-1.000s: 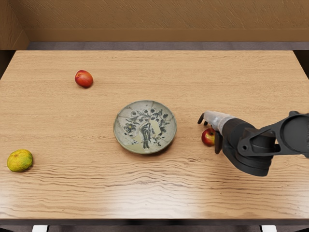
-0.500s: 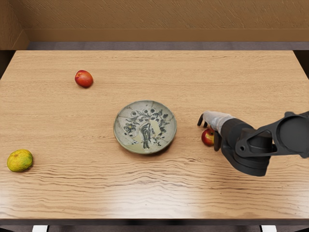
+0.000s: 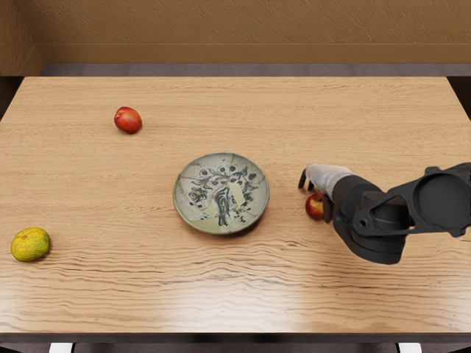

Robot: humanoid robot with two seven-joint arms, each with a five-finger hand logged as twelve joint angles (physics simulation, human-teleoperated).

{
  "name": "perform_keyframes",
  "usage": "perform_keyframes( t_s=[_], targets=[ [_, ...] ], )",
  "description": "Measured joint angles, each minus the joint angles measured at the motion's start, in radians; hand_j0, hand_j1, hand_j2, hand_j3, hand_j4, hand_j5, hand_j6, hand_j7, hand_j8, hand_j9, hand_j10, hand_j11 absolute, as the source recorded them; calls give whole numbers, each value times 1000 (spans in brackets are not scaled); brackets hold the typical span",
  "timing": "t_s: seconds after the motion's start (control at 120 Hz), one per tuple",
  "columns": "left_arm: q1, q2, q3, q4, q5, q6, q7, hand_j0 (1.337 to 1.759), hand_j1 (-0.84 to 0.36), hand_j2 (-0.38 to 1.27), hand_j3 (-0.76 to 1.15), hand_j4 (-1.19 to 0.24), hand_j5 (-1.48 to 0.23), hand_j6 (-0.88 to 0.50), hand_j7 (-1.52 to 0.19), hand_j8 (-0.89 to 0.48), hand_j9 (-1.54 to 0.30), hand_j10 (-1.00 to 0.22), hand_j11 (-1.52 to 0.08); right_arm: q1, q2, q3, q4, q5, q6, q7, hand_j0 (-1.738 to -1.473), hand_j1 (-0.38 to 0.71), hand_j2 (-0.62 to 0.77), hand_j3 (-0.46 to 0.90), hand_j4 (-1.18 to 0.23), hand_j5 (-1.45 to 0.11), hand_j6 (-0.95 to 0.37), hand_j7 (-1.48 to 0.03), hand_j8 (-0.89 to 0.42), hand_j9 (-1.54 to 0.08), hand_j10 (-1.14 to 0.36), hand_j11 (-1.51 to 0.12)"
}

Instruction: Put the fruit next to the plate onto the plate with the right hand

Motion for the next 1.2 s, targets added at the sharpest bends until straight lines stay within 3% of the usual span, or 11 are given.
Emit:
perform_keyframes(
  t_s=[0.383, 0.625, 0.975, 1.0, 1.2],
  targets=[
    [0, 0, 0, 0, 0, 0, 0, 1658, 349, 0, 0, 0, 0, 0, 0, 0, 0, 0, 0, 1, 10, 0, 2, 5, 1, 0, -1657, 205, -88, 0, -472, -625, -471, -627, -471, -628, -473, -624],
    [0, 0, 0, 0, 0, 0, 0, 1658, 349, 0, 0, 0, 0, 0, 0, 0, 0, 0, 0, -1, 10, 0, 3, 4, 1, -1, -1653, 228, -85, 0, -507, -687, -425, -674, -473, -689, -508, -687],
    [0, 0, 0, 0, 0, 0, 0, 1658, 349, 0, 0, 0, 0, 0, 0, 0, 0, 0, 0, -5, 15, 0, 3, -1, 0, -3, -1643, 298, -18, -2, -567, -743, -366, -745, -410, -771, -567, -768],
    [0, 0, 0, 0, 0, 0, 0, 1658, 349, 0, 0, 0, 0, 0, 0, 0, 0, 0, 0, -5, 16, 0, 3, 0, -1, -3, -1643, 302, 44, -1, -555, -746, -358, -750, -410, -773, -572, -771],
    [0, 0, 0, 0, 0, 0, 0, 1658, 349, 0, 0, 0, 0, 0, 0, 0, 0, 0, 0, -5, 19, -2, 2, 3, -3, -2, -1648, 284, 114, -1, -617, -765, -397, -794, -436, -800, -617, -797]
  ],
)
